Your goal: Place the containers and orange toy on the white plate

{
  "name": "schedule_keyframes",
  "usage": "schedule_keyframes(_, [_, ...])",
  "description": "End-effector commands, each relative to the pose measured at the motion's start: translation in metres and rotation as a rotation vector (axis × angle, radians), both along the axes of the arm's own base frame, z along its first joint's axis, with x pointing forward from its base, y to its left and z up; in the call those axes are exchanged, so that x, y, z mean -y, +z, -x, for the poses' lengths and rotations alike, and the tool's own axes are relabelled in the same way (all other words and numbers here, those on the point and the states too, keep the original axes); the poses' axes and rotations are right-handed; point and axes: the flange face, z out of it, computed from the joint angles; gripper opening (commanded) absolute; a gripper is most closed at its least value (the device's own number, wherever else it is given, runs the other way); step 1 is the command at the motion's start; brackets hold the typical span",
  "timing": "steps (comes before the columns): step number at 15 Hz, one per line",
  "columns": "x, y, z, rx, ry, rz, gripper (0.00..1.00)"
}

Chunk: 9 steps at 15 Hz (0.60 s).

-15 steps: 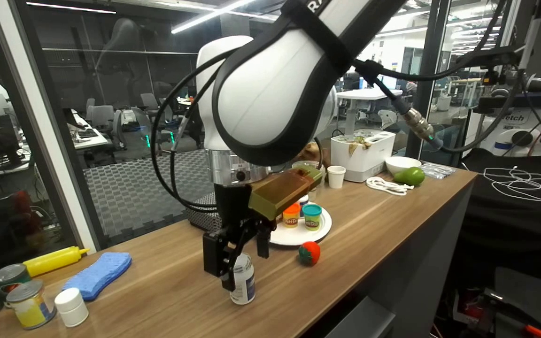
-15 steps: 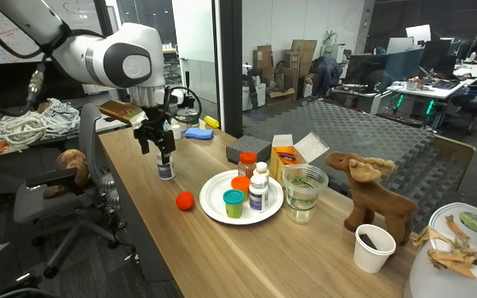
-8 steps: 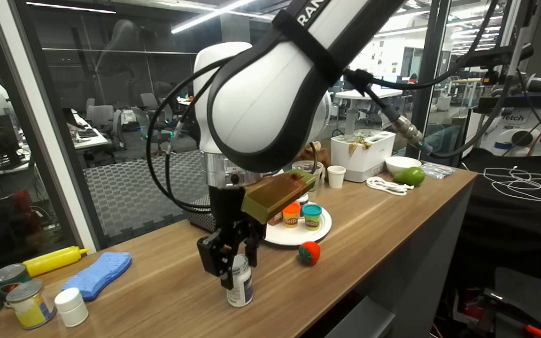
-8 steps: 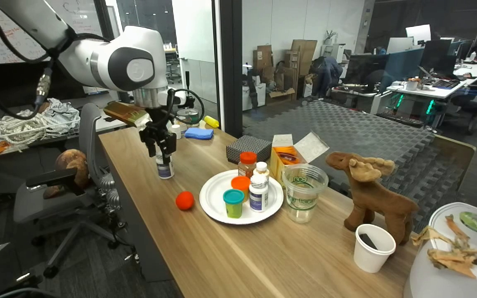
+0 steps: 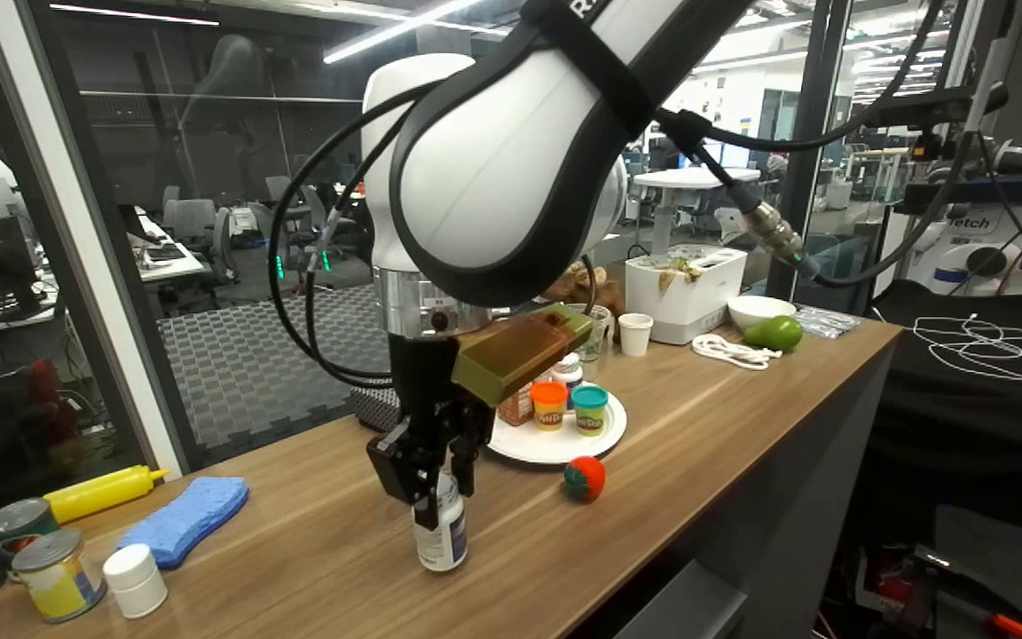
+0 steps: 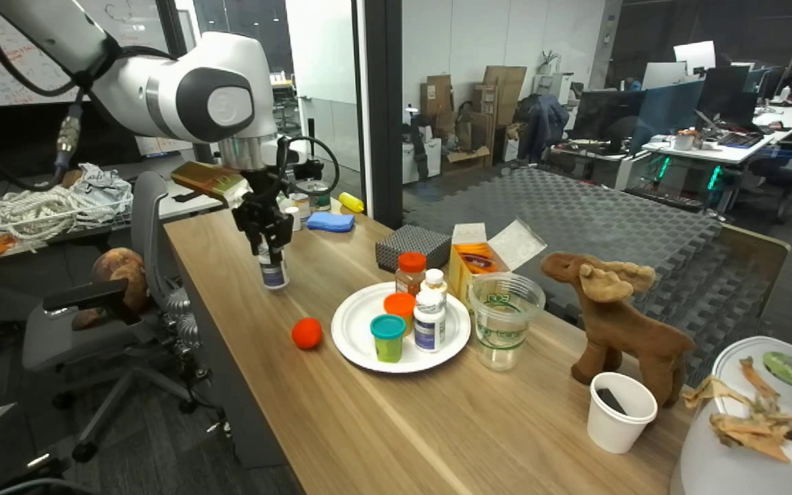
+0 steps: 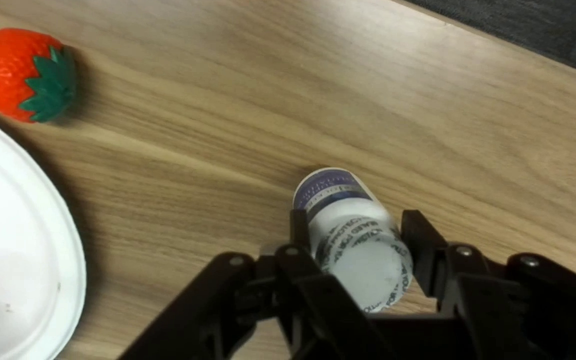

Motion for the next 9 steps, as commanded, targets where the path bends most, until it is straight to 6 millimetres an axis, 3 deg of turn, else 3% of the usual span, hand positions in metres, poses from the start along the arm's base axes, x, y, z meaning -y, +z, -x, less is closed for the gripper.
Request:
schedule_keyframes(1, [0.001,0.024,-0.004,0.059,-0.013,0.012,0.25])
schedule_keyframes(5, [0.019,0.058,-0.018,0.144,-0.074,0.024,0.25])
schedule_keyframes(9, [0.059,0.094,-0.04,0.236,-0.184,0.05,0.25])
